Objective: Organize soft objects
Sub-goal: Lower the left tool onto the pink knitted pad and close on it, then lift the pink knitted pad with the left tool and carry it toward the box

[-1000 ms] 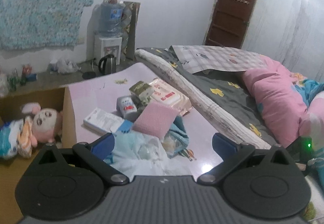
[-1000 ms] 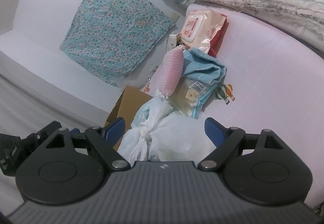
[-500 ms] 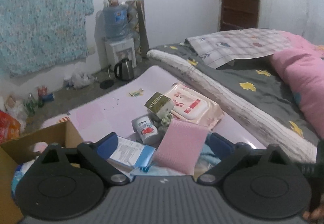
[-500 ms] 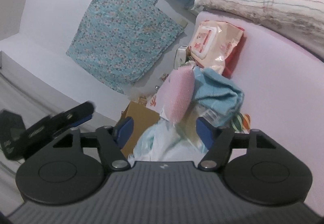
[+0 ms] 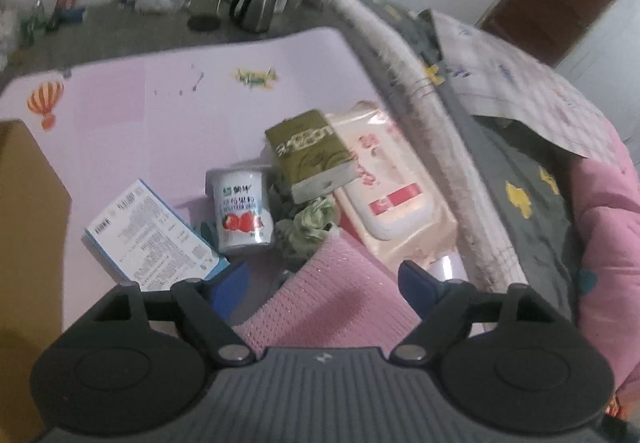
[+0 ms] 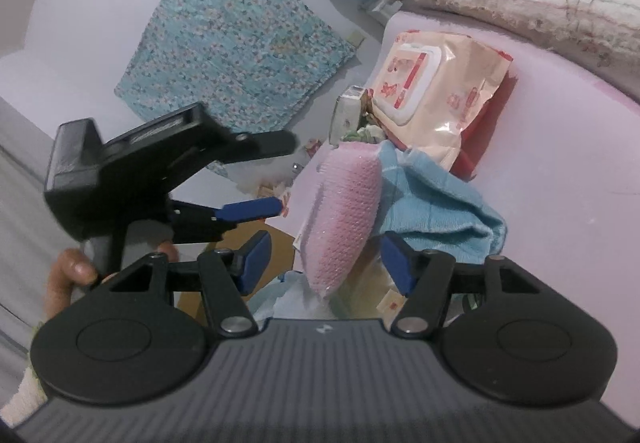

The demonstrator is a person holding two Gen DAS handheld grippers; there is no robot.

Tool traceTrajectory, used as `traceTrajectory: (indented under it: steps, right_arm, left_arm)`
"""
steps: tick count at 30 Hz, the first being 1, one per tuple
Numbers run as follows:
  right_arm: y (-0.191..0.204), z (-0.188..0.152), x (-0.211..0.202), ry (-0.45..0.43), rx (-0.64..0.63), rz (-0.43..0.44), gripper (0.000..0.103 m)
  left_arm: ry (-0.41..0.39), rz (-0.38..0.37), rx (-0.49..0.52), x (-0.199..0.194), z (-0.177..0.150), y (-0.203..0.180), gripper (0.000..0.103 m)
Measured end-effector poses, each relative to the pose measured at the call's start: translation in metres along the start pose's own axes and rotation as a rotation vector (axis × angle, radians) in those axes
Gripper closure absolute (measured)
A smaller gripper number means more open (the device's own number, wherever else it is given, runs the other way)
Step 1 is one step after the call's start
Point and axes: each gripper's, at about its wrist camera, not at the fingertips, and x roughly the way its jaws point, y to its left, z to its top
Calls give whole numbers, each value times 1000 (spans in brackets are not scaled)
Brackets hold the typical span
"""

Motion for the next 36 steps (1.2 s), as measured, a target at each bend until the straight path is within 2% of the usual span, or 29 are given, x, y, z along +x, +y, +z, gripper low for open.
traceTrajectory:
  steps: [4,7,9,11,17,20,23,31,36]
  right_arm:
    - [-3,-1,9,5,-9,-6,47]
    - [-6,-2,12,11,4,3,60]
    - [-7,-3,14,14,9,5,72]
    - [-8,-4,14,16,19,12,78]
    - [-21,-1,-1,-23,76,38,79]
    - [-36,0,-10,-51,136,60,79]
    - [-50,-4,-14,-58,188,76,79]
    - [-60,-12,-17,-67,237,111,77]
    - [-51,-11,-30,-91,221,123,77]
  left_arm:
    - [46,-7,-3,15,1,0,17]
    - [65,-20,2,21,0,-2,17]
    - [83,-24,0,25,-1,-5,17]
    - [102,-38,-14,26,-4,-6,17]
    - [127,-82,22,9,-16,-15,17]
    - [147,-111,66,-1,-25,-23,17]
    - [171,-108,116,-4,-36,-32,18]
    - [138,-43,200,-15,-52,-45,41]
    - [102,-43,233,-35,-60,-53,44]
